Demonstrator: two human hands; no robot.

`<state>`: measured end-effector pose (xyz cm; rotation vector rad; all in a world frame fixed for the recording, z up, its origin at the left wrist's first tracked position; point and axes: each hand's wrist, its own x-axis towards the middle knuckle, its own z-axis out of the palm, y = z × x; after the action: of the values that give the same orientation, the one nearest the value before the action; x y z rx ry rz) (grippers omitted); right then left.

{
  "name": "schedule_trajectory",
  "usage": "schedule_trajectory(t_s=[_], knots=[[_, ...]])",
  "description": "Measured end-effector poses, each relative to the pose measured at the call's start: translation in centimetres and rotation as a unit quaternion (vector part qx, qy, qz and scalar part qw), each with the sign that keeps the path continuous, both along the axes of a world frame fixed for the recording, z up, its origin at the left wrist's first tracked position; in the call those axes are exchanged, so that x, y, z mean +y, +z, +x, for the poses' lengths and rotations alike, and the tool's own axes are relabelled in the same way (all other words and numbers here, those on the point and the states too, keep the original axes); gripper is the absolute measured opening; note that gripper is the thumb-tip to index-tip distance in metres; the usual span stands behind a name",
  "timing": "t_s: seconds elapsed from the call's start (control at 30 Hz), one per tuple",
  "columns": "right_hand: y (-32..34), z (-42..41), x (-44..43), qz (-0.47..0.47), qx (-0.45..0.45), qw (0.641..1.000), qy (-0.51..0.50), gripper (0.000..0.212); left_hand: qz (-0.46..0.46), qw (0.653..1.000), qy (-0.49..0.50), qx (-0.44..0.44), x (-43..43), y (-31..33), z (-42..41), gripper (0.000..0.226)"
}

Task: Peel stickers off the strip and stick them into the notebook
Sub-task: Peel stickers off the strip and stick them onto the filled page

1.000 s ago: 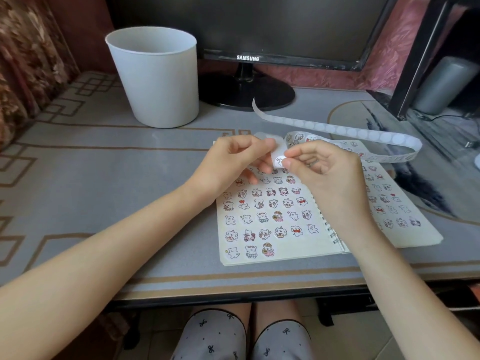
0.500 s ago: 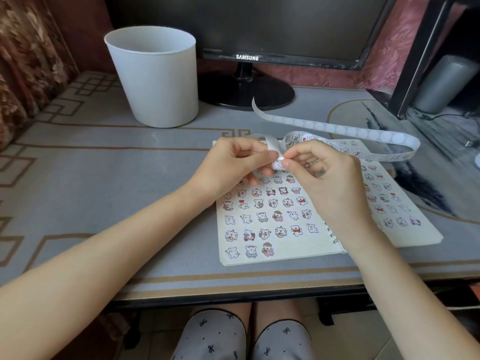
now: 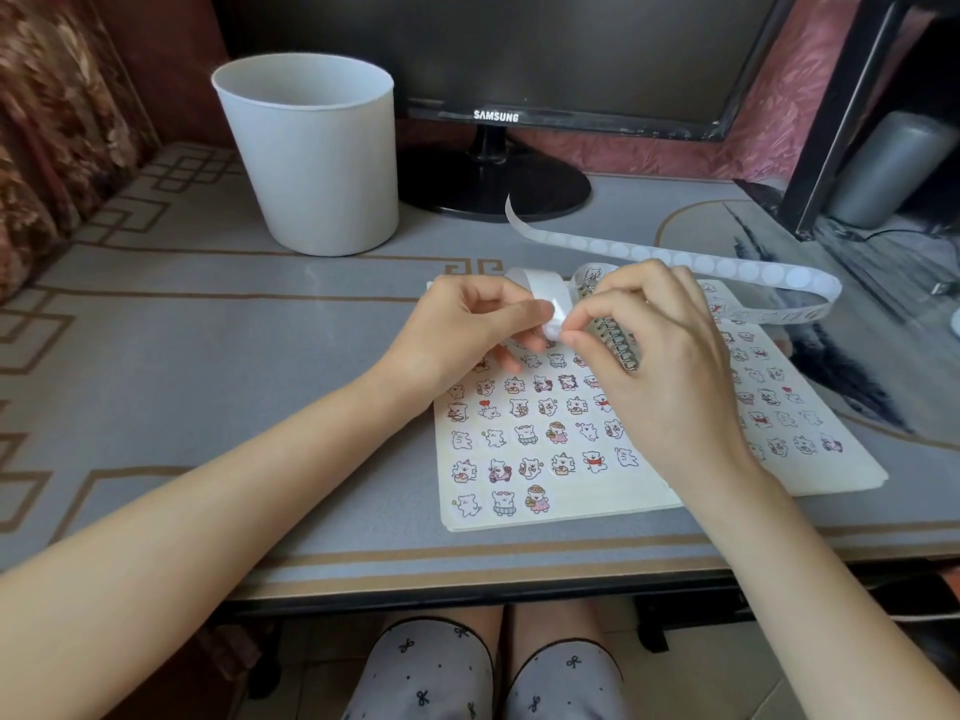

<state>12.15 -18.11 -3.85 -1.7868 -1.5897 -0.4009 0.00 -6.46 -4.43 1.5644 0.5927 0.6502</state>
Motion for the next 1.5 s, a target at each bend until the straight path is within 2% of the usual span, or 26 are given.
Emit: schedule_trajectory(t_s=[0.07,0.13,0.23,0.3,0.37,0.7,1.5], knots=[[0.4,-0.3,-0.5,-0.023,0.047,0.998,0.024,0.004,-0.003,1.000,0.002,0.001,0.1,0.0,0.0,0.013],[1.0,-0.8,-1.3,-0.052,0.153,0.986,0.041,0.004,-0.005,1.000,0.004,0.005,0.1,-0.1,0.1,0.015],[2.0,-1.4,-2.5,-0.104,0.343,0.931,0.068,0.006,-0.004,1.000,0.004,0.015,0.1,-0.1,0.0,0.015],[2.4,-1.4,-3.4,-0.187,0.410,0.889,0.083,0.005,-0.002,1.000,0.002,0.019,0.0,-0.1,0.1,0.015],[2.4,-1.4,-4.3,-0.254,0.442,0.856,0.089,0.007,-0.003,1.000,0.002,0.026,0.0,-0.1,0.1,0.015],[1.9,-2.0,-5.6,-0.311,0.441,0.841,0.044,0.008,-0.009,0.999,0.005,0.044,0.2,-0.2,0.1,0.015],[0.8,-2.9,-5.6,-0.276,0.382,0.882,0.001,0.010,-0.012,0.999,0.005,0.048,-0.1,0.2,0.0,0.014]])
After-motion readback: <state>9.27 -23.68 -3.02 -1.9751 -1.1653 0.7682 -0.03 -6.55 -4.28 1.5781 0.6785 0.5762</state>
